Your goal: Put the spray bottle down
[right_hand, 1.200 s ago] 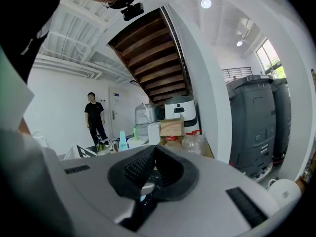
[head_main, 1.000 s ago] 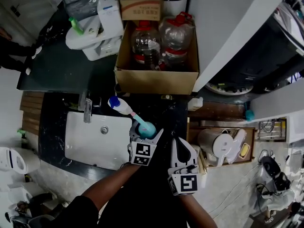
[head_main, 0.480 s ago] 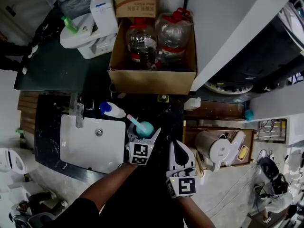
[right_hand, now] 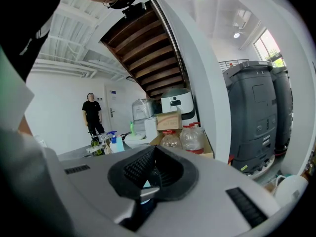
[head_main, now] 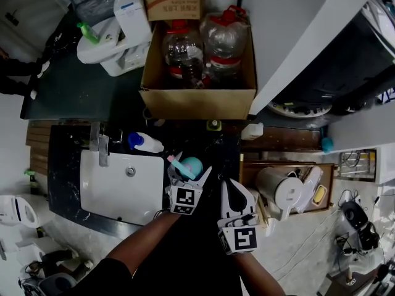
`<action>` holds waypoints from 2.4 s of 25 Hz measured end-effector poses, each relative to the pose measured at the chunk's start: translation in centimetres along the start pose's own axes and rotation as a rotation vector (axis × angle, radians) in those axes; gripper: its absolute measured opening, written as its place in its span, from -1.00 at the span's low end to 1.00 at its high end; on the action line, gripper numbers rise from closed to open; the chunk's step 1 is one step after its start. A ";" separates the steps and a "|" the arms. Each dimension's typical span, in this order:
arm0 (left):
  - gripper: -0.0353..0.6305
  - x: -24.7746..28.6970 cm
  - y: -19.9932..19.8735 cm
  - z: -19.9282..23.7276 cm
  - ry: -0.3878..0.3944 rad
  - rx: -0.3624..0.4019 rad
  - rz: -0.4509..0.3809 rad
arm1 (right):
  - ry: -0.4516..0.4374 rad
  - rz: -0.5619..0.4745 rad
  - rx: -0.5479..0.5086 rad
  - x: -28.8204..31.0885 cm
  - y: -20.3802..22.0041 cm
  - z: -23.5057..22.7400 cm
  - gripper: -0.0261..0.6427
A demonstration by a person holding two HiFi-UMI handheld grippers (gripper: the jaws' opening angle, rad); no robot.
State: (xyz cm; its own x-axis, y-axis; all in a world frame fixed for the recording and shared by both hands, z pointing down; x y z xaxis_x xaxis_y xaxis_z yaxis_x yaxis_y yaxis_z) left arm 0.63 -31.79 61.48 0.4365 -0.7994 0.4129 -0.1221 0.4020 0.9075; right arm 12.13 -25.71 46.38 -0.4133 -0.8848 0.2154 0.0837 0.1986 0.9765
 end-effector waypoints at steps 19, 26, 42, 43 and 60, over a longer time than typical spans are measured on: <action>0.70 -2.3 0.6 0.3 0.041 0.002 0.002 | 0.034 -0.013 0.005 -3.4 0.0 2.1 -0.88; 0.70 -5.5 -0.3 0.0 0.057 -0.027 -0.028 | 0.048 -0.034 -0.004 -4.7 -0.8 3.1 -0.88; 0.67 -18.2 -5.5 -2.7 0.143 -0.097 -0.194 | 0.088 -0.077 -0.030 -9.8 -1.4 7.6 -0.88; 0.66 -19.0 -5.8 -2.7 0.145 -0.094 -0.203 | 0.091 -0.078 -0.029 -10.1 -1.5 8.0 -0.88; -0.75 -29.0 -8.8 -3.0 0.126 -0.126 -0.309 | 0.057 -0.106 -0.075 -14.0 -3.0 14.5 -0.88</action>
State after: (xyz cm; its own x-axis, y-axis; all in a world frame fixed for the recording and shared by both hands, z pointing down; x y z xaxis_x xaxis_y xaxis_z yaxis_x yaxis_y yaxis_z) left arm -8.32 -10.81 41.29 0.5433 -0.8336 0.1000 0.1408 0.2079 0.9680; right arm 4.55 -7.79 40.34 -0.3713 -0.9221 0.1087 0.1106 0.0723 0.9912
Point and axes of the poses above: the fingertips, and each gripper's own axes: x forward along the fingers, z to its left, y out of its underside, the point moved 5 cm from there along -x, backward along the fingers, and after that the axes turned 9 degrees about -x, right-handed, at the moved point
